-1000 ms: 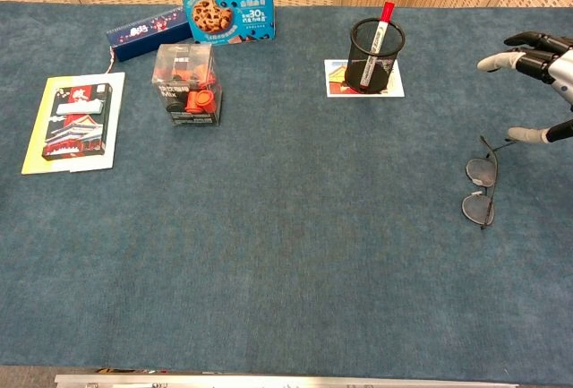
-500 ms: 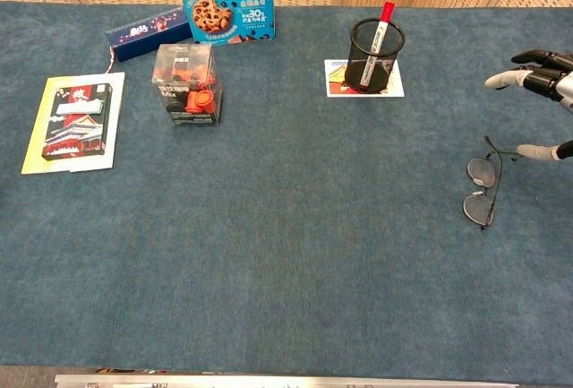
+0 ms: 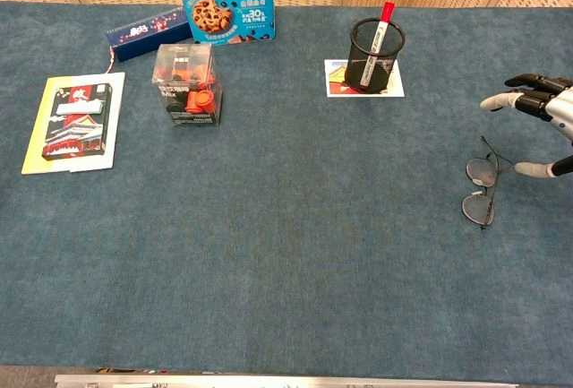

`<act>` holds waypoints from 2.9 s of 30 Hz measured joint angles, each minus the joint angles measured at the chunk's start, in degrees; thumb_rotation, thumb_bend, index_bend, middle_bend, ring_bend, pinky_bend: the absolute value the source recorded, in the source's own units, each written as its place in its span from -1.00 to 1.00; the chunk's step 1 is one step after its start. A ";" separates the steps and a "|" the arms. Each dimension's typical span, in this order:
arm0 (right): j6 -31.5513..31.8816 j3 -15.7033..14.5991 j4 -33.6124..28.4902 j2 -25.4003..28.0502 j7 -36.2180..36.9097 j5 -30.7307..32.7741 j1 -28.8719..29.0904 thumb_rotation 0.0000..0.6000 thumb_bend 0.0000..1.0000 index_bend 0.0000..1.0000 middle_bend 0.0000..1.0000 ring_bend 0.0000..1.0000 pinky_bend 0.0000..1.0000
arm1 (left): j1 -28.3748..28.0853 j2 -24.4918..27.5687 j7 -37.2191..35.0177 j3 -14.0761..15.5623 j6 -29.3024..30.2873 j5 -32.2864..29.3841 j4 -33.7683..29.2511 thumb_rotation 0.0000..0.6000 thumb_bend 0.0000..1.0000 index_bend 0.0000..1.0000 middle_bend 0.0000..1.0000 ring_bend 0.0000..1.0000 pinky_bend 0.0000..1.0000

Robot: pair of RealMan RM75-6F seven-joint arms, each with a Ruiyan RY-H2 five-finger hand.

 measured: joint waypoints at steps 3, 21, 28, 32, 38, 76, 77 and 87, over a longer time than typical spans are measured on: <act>-0.41 -0.30 0.56 -0.38 0.35 -0.11 -0.21 1.00 -0.77 -0.52 -0.37 -0.73 -0.42 | 0.04 0.05 -0.09 0.03 0.06 0.05 -0.03 1.00 0.04 0.03 0.06 0.01 0.25; 1.24 -0.63 -6.85 4.51 -1.82 -1.36 -0.55 1.00 -0.77 -0.52 -0.37 -0.73 -0.42 | -0.15 -0.09 0.28 0.07 -0.51 -0.26 0.14 1.00 0.04 0.03 0.06 0.01 0.25; 2.70 0.21 -13.94 8.36 -5.52 -2.17 -0.26 1.00 -0.76 -0.52 -0.37 -0.73 -0.42 | -0.19 -0.25 0.57 0.24 -0.71 -0.19 0.17 1.00 0.04 0.03 0.06 0.01 0.25; 2.86 1.91 -14.29 8.28 -6.52 -2.03 0.61 1.00 -0.76 -0.52 -0.37 -0.73 -0.42 | -0.18 -0.26 0.59 0.26 -0.64 -0.11 0.09 1.00 0.04 0.03 0.06 0.01 0.25; 1.46 2.95 -11.64 6.06 -5.88 -1.22 1.48 1.00 -0.76 -0.52 -0.37 -0.73 -0.42 | -0.21 0.02 0.14 0.05 -0.53 -0.20 -0.06 1.00 0.04 0.03 0.06 0.01 0.25; -2.00 1.70 3.93 -4.62 2.82 0.22 1.81 1.00 -0.76 -0.52 -0.37 -0.73 -0.42 | -0.05 0.56 -0.77 0.14 -0.28 0.21 -0.46 1.00 0.04 0.03 0.06 0.01 0.25; -2.05 1.65 4.06 -4.73 2.93 0.22 1.81 1.00 -0.76 -0.52 -0.37 -0.73 -0.42 | -0.06 0.57 -0.77 0.15 -0.30 0.21 -0.48 1.00 0.04 0.03 0.06 0.01 0.25; -2.18 1.19 5.24 -5.66 3.82 0.32 1.61 1.00 -0.76 -0.52 -0.37 -0.73 -0.42 | 0.03 0.69 -0.96 0.20 -0.15 0.33 -0.58 1.00 0.04 0.03 0.06 0.01 0.25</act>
